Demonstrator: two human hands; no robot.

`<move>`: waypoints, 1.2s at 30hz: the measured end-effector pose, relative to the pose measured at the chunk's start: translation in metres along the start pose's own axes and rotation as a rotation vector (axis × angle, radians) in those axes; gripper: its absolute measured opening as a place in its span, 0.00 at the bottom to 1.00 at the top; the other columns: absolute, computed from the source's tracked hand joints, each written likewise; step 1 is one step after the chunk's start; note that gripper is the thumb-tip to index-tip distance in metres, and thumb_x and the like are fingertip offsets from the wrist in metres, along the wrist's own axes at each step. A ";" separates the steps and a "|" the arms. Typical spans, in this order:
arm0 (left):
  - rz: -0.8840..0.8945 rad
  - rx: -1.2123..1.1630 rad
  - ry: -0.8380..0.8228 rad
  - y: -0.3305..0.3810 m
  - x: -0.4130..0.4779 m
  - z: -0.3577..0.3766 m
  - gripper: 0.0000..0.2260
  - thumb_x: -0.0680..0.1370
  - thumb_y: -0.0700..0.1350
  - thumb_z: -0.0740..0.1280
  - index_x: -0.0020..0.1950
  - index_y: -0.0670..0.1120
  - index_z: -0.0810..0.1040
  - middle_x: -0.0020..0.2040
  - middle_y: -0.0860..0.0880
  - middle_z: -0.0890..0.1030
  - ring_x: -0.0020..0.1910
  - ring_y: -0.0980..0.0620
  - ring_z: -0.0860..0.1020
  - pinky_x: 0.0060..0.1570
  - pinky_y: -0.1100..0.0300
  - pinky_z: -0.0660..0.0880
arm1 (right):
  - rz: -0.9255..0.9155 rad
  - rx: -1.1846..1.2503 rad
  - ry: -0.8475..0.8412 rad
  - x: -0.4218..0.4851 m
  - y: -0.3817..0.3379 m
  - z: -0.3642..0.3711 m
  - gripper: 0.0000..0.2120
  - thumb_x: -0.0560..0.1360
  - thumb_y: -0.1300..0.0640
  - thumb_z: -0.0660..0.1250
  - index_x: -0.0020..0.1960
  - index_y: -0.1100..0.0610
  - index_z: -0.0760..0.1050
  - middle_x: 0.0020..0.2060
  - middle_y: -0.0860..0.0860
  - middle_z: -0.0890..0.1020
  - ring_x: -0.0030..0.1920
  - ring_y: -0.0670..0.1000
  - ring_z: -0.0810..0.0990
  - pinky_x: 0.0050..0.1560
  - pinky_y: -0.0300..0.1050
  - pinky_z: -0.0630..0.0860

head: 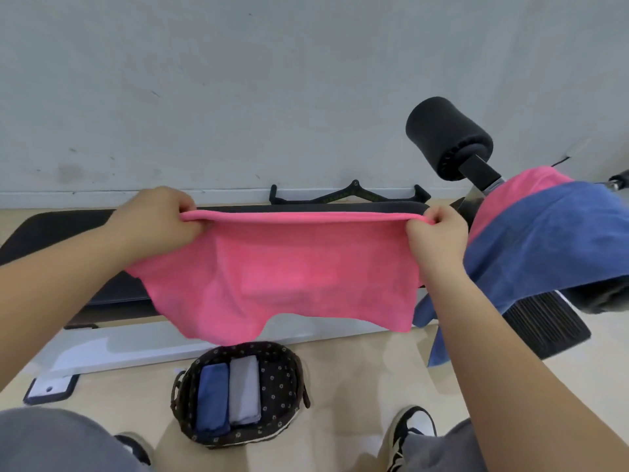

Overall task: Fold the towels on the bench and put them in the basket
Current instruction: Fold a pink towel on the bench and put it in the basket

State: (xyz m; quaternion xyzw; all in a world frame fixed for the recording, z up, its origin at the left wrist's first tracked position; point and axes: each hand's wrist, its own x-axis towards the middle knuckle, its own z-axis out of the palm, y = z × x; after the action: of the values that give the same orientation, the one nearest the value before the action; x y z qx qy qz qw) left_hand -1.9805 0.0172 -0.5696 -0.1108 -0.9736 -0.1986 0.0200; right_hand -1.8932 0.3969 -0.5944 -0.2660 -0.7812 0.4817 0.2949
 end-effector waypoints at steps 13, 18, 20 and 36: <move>-0.108 -0.031 -0.052 -0.047 0.054 0.047 0.02 0.71 0.43 0.69 0.39 0.48 0.80 0.39 0.49 0.82 0.40 0.49 0.79 0.42 0.52 0.80 | -0.125 -0.347 -0.075 0.044 0.039 0.078 0.08 0.63 0.66 0.62 0.33 0.54 0.69 0.47 0.58 0.78 0.45 0.57 0.75 0.40 0.45 0.67; -0.121 0.014 -0.037 -0.062 0.100 0.065 0.03 0.72 0.41 0.67 0.40 0.48 0.78 0.41 0.49 0.81 0.42 0.47 0.78 0.42 0.54 0.77 | -0.119 -0.486 -0.125 0.083 0.044 0.118 0.06 0.62 0.64 0.61 0.34 0.54 0.72 0.45 0.57 0.79 0.52 0.61 0.77 0.46 0.50 0.74; -0.120 0.020 -0.019 -0.068 0.118 0.075 0.04 0.73 0.40 0.66 0.41 0.47 0.78 0.43 0.48 0.81 0.45 0.44 0.78 0.43 0.54 0.75 | -0.130 -0.495 -0.143 0.090 0.048 0.133 0.04 0.64 0.62 0.65 0.37 0.55 0.72 0.44 0.54 0.79 0.53 0.60 0.75 0.48 0.50 0.73; -0.320 0.102 0.117 -0.099 0.096 0.064 0.28 0.77 0.53 0.67 0.74 0.44 0.67 0.67 0.40 0.73 0.60 0.37 0.77 0.54 0.43 0.77 | -0.425 -0.738 -0.549 0.027 0.015 0.175 0.25 0.79 0.43 0.63 0.75 0.48 0.69 0.81 0.56 0.60 0.81 0.59 0.53 0.77 0.70 0.52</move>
State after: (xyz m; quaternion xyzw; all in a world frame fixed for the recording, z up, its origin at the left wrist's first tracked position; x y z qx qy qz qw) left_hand -2.0955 -0.0266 -0.6587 0.0583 -0.9848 -0.1557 0.0505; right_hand -2.0351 0.3175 -0.6658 -0.0510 -0.9850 0.1550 0.0564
